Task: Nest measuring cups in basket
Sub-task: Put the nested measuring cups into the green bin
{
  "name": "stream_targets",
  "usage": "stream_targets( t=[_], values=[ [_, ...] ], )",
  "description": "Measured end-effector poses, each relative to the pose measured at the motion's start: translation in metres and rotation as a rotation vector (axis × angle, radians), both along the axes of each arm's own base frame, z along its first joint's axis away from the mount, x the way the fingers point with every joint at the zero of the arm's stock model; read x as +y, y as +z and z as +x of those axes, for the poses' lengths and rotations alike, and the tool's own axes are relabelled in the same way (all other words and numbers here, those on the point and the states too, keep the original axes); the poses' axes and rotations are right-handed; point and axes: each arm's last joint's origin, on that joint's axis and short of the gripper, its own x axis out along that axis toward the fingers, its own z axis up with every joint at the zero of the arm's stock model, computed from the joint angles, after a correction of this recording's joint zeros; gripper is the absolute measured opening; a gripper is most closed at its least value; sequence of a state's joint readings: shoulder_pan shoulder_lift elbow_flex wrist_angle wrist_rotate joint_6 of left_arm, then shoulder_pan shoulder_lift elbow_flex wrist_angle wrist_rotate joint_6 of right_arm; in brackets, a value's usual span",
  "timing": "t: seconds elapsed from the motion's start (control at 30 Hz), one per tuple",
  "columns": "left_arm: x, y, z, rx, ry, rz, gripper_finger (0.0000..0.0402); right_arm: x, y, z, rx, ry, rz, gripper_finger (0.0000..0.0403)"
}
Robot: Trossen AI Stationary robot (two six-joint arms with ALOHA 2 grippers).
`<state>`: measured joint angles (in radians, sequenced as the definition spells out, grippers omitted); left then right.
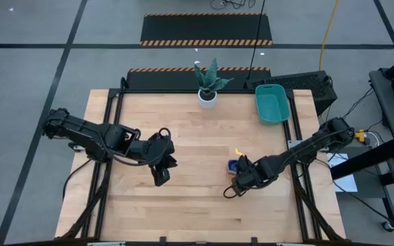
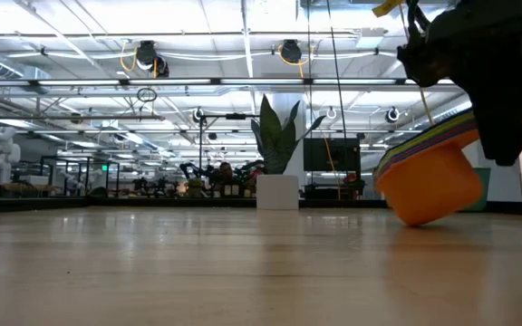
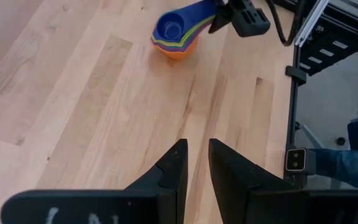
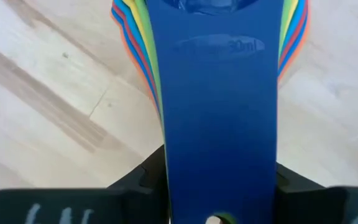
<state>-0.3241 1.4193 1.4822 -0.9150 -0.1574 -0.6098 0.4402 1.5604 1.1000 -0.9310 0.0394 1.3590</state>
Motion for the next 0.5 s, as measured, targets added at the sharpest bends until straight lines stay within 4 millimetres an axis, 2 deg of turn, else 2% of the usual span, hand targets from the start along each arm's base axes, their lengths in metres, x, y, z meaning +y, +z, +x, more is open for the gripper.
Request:
stream_targets(
  t=[0.5],
  values=[
    [-0.0001,0.0,0.0,0.0,0.006,-0.006,0.0067,-0.0052,-0.0004,0.0035,-0.014,-0.004,-0.015,0.0122]
  ],
)
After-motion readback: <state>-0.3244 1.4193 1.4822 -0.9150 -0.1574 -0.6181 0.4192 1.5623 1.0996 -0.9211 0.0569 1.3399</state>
